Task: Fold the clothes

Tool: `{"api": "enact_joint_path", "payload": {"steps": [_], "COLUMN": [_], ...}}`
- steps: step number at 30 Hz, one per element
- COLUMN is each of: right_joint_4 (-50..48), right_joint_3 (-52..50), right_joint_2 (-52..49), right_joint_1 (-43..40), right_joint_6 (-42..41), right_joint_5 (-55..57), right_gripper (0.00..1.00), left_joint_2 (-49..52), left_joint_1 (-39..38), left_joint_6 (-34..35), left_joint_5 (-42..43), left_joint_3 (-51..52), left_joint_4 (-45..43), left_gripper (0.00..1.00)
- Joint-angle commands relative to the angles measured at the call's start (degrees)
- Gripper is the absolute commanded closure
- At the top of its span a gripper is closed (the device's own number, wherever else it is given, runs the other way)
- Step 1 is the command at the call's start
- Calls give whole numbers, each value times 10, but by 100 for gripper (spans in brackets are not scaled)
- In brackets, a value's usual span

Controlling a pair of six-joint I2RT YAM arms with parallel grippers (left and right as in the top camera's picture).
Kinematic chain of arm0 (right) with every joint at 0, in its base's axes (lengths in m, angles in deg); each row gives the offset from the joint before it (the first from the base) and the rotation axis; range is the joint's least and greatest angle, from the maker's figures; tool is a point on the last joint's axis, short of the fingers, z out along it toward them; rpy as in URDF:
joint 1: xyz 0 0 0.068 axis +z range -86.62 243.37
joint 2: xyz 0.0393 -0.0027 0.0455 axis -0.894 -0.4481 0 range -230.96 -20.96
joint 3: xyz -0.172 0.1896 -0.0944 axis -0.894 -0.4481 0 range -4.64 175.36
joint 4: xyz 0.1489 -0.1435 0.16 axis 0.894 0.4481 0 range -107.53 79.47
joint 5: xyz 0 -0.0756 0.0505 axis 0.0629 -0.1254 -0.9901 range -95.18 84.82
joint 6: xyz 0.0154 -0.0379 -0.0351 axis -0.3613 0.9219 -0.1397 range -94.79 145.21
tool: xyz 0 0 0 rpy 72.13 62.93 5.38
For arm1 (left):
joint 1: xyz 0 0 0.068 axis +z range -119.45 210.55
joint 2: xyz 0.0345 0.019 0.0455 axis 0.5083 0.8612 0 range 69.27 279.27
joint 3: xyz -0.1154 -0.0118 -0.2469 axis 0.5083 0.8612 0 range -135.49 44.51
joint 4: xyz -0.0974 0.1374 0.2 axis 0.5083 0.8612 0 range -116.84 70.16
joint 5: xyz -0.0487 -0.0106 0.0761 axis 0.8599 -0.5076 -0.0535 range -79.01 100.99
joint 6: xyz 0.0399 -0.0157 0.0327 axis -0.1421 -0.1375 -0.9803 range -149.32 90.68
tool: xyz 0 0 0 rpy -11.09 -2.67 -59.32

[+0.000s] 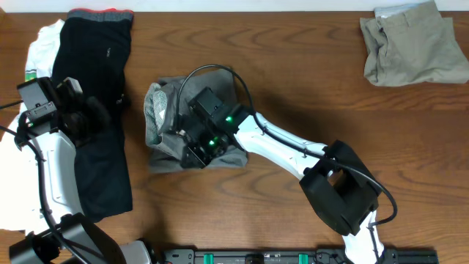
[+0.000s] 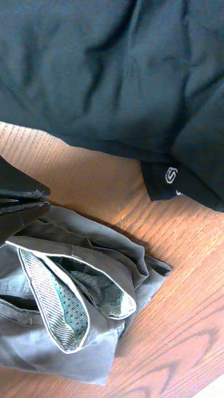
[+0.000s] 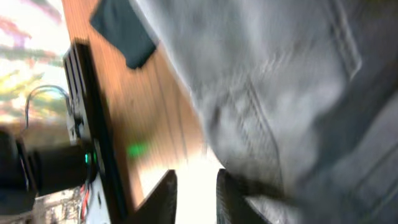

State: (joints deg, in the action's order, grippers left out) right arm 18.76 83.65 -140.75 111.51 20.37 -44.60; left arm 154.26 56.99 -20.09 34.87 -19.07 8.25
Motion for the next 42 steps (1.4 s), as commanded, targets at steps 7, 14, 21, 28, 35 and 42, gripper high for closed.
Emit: {"api": "enact_joint_path", "payload": {"steps": [7, 14, 21, 28, 35, 42], "right_joint_4": [53, 57, 66, 38, -55, -82], "right_joint_3": [8, 51, 51, 50, 50, 50], "right_joint_2": [-3, -1, -3, -29, -83, -105], "right_joint_1": [-60, -134, -134, -94, -72, -92], "right_joint_6": [7, 6, -2, -50, -157, -248], "right_joint_5": [29, 34, 44, 77, 90, 167], "right_gripper": [54, 54, 51, 36, 37, 37], "left_joint_2": [5, 5, 5, 5, 6, 6], "left_joint_1": [2, 2, 2, -2, -5, -5], "left_joint_6": [5, 5, 5, 5, 5, 6], "left_joint_5": [-6, -6, -6, -6, -6, -6], "left_joint_3": [3, 4, 5, 5, 5, 5], "left_joint_4": [0, 0, 0, 0, 0, 3], "left_gripper": [94, 94, 94, 93, 94, 94]}}
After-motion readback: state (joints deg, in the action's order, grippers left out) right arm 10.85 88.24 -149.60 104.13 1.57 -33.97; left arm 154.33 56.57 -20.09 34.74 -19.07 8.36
